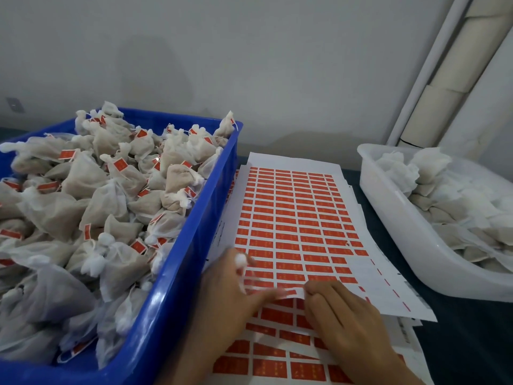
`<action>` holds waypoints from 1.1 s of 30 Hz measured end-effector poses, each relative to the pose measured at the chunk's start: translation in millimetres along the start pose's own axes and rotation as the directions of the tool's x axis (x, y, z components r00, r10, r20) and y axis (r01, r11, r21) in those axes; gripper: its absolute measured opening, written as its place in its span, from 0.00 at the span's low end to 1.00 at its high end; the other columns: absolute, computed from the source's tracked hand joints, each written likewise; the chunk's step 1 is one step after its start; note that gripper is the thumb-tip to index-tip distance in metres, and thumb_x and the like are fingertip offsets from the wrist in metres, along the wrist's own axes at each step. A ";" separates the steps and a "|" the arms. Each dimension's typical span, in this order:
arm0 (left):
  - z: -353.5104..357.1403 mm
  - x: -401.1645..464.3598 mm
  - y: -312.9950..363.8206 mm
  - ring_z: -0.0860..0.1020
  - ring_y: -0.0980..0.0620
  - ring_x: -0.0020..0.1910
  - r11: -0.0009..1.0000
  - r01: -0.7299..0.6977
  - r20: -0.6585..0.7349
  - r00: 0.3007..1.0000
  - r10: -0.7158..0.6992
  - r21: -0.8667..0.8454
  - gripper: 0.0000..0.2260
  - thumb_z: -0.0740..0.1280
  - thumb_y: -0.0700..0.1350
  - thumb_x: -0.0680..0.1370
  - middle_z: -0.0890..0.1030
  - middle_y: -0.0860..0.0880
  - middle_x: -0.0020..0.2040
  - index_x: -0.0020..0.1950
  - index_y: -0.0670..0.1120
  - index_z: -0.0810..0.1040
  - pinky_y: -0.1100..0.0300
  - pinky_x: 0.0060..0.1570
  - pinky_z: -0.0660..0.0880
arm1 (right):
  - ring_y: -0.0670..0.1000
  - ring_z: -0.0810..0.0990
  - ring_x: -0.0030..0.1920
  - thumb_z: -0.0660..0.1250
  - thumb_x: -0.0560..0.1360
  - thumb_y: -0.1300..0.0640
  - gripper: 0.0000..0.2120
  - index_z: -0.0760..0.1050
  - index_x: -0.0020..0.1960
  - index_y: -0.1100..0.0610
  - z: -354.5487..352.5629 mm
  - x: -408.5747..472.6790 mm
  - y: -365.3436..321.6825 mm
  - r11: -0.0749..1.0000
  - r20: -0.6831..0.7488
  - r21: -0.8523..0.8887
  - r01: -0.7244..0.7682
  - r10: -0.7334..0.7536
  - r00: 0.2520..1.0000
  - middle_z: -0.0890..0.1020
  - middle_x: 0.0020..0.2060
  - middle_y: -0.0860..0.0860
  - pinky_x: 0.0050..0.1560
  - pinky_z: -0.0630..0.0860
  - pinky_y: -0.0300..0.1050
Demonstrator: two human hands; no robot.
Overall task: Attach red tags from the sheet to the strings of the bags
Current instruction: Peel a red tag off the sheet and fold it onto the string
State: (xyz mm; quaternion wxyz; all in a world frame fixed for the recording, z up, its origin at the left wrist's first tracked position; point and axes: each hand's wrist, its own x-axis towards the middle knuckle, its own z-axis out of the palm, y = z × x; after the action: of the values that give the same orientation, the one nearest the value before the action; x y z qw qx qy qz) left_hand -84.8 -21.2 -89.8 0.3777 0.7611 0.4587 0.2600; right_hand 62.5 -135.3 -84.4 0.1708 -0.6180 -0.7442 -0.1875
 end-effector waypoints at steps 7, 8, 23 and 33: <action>18.6 -1.5 -8.5 0.72 0.67 0.43 0.889 -0.373 -0.032 0.918 0.395 0.264 0.08 0.66 0.58 0.73 0.67 0.69 0.44 0.48 0.61 0.69 0.76 0.49 0.67 | 0.47 0.84 0.41 0.67 0.65 0.46 0.18 0.68 0.50 0.53 13.4 -3.4 3.5 0.998 -0.105 -0.037 0.056 -0.059 0.993 0.85 0.41 0.48 0.45 0.77 0.40; 19.5 -1.4 -10.1 0.72 0.66 0.40 0.880 -0.404 -0.057 0.901 0.430 0.251 0.07 0.67 0.55 0.73 0.68 0.67 0.43 0.45 0.59 0.70 0.75 0.47 0.68 | 0.46 0.84 0.41 0.63 0.71 0.45 0.13 0.68 0.50 0.52 14.3 -3.0 4.3 0.998 -0.123 -0.032 0.046 -0.050 0.991 0.85 0.41 0.48 0.47 0.77 0.40; 18.2 0.5 -12.7 0.73 0.67 0.36 0.961 -0.224 -0.083 0.967 0.239 0.163 0.08 0.67 0.55 0.74 0.70 0.65 0.36 0.43 0.57 0.67 0.80 0.35 0.67 | 0.36 0.74 0.52 0.69 0.72 0.51 0.09 0.73 0.43 0.37 17.0 22.7 8.3 0.664 0.284 0.593 -0.455 0.357 0.890 0.75 0.45 0.31 0.56 0.71 0.32; 14.9 -3.1 -11.5 0.77 0.61 0.37 0.970 -0.221 -0.084 0.970 0.230 0.103 0.12 0.72 0.52 0.70 0.75 0.62 0.37 0.37 0.57 0.67 0.73 0.41 0.74 | 0.40 0.79 0.46 0.66 0.70 0.53 0.08 0.82 0.46 0.50 16.3 22.7 7.4 0.844 0.078 0.485 -0.230 0.221 0.972 0.82 0.45 0.42 0.50 0.77 0.36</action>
State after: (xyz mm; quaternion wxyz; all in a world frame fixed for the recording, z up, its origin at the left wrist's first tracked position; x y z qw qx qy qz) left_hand -80.9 -25.6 -108.0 0.2877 0.8118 0.3982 0.3156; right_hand 65.3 -106.7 -87.1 0.3357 -0.6392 -0.6911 0.0347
